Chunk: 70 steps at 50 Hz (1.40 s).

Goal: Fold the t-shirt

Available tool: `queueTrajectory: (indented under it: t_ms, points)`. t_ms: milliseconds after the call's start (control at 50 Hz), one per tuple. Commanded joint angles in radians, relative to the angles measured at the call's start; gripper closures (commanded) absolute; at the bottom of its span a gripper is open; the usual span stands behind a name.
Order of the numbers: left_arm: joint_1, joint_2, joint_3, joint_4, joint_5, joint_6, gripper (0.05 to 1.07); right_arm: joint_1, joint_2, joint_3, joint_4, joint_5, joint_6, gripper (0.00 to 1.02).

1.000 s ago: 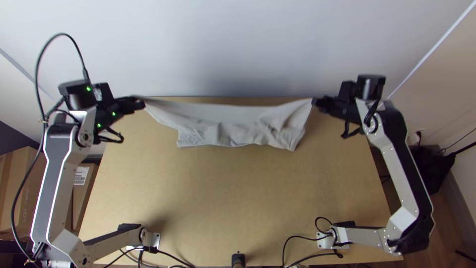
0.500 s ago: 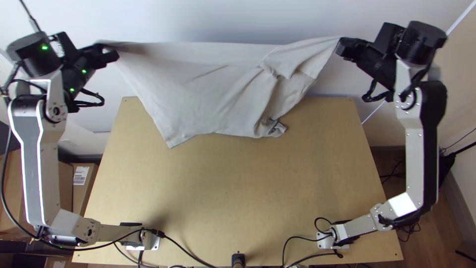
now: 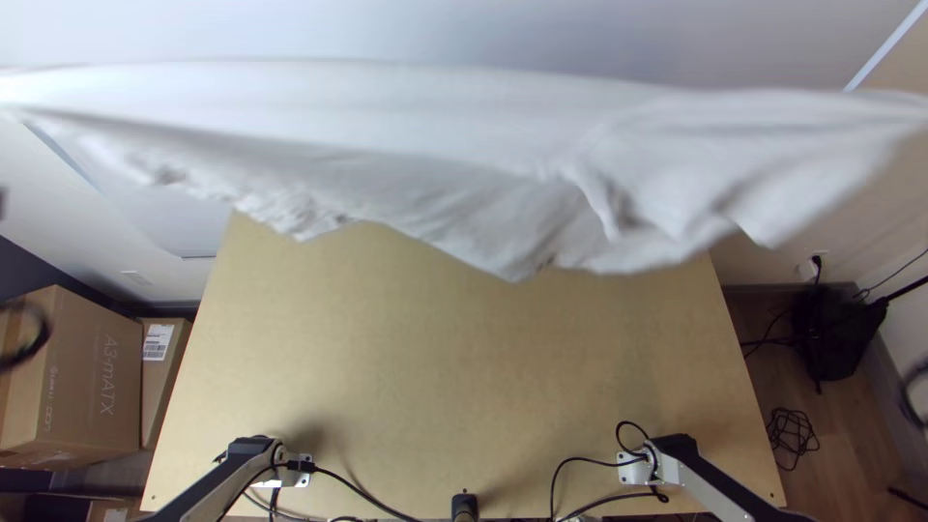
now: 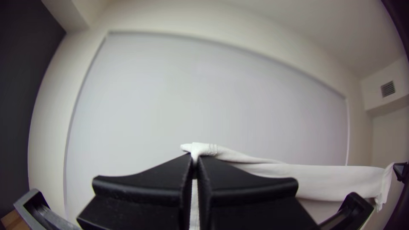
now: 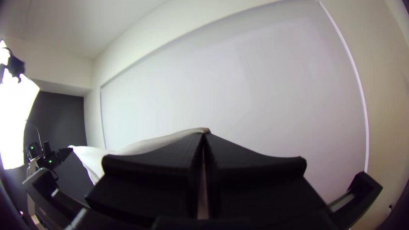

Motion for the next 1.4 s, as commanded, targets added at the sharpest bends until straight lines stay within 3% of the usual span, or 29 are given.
queueTrajectory:
  t_ms: [0,360,660,820,940,1200,1380]
  points:
    - [0.023,-0.094,0.036,-0.004,-0.045,0.009,1.04,0.001,-0.067,0.020,0.004,0.017,0.033,1.00]
    - [0.034,-0.205,-0.254,-0.102,0.035,-0.043,1.05,0.001,-0.044,-0.080,-0.005,0.005,0.072,1.00]
    - [0.020,-0.352,-0.894,-0.047,0.131,-0.049,1.04,0.048,-0.122,-0.776,0.080,-0.009,0.086,1.00]
    - [-0.008,-0.363,-1.181,0.048,0.159,-0.039,1.04,0.053,-0.152,-1.169,0.264,-0.011,0.081,1.00]
    - [-0.054,-0.306,-1.325,0.140,0.159,-0.025,1.04,0.053,-0.083,-1.325,0.400,-0.011,0.081,1.00]
    - [-0.061,0.025,-1.380,0.373,0.148,0.017,1.04,0.027,0.207,-1.334,0.589,-0.011,0.078,1.00]
    - [-0.048,0.292,-1.317,0.501,0.148,0.036,1.04,-0.001,0.430,-1.213,0.624,-0.011,0.063,1.00]
